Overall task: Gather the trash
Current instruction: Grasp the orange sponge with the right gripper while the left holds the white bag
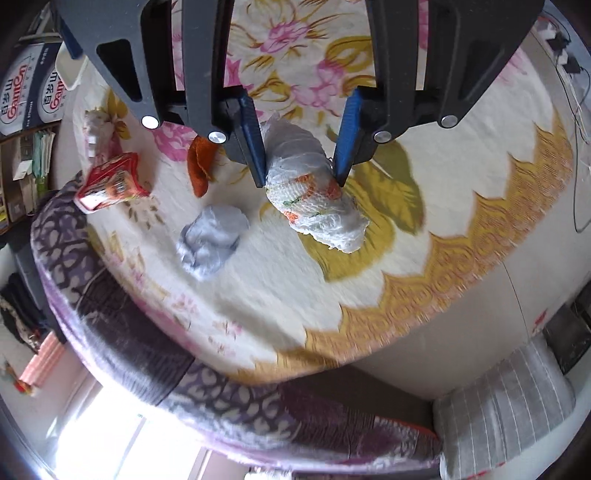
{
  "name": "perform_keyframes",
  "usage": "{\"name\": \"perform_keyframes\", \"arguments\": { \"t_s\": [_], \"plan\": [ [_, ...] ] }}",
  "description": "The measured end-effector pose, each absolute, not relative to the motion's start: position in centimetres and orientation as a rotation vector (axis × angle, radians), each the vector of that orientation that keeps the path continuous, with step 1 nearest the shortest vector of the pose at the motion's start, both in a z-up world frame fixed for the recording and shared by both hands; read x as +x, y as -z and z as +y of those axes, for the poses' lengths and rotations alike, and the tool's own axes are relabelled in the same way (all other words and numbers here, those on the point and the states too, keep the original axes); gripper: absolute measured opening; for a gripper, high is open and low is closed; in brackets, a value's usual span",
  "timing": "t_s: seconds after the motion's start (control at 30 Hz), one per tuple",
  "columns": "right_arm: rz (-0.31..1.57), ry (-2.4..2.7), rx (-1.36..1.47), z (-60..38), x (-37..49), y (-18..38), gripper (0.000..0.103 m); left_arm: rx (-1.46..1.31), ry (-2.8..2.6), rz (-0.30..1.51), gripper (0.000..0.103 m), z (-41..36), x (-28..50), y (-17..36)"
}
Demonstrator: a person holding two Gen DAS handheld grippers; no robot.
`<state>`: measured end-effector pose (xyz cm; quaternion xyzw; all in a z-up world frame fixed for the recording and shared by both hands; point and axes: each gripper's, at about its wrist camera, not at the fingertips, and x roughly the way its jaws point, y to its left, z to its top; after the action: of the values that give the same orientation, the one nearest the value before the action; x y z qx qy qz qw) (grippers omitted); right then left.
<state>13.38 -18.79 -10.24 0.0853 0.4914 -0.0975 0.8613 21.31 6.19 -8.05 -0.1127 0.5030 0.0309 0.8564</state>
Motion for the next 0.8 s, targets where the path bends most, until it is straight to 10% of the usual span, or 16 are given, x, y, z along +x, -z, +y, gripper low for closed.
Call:
{"name": "perform_keyframes", "arguments": {
  "t_s": [0.43, 0.67, 0.8],
  "plan": [
    [1.010, 0.079, 0.117, -8.5, 21.7, 13.6, 0.083, -0.307, -0.047, 0.895, 0.037, 11.4, 18.6, -0.3],
    [1.047, 0.052, 0.035, -6.6, 23.5, 15.3, 0.021, -0.261, -0.035, 0.881, 0.037, 11.1, 18.1, -0.7],
    [1.047, 0.035, 0.126, -7.6, 23.0, 14.7, 0.019, -0.233, -0.037, 0.878, 0.037, 11.0, 17.8, -0.7]
  ]
}}
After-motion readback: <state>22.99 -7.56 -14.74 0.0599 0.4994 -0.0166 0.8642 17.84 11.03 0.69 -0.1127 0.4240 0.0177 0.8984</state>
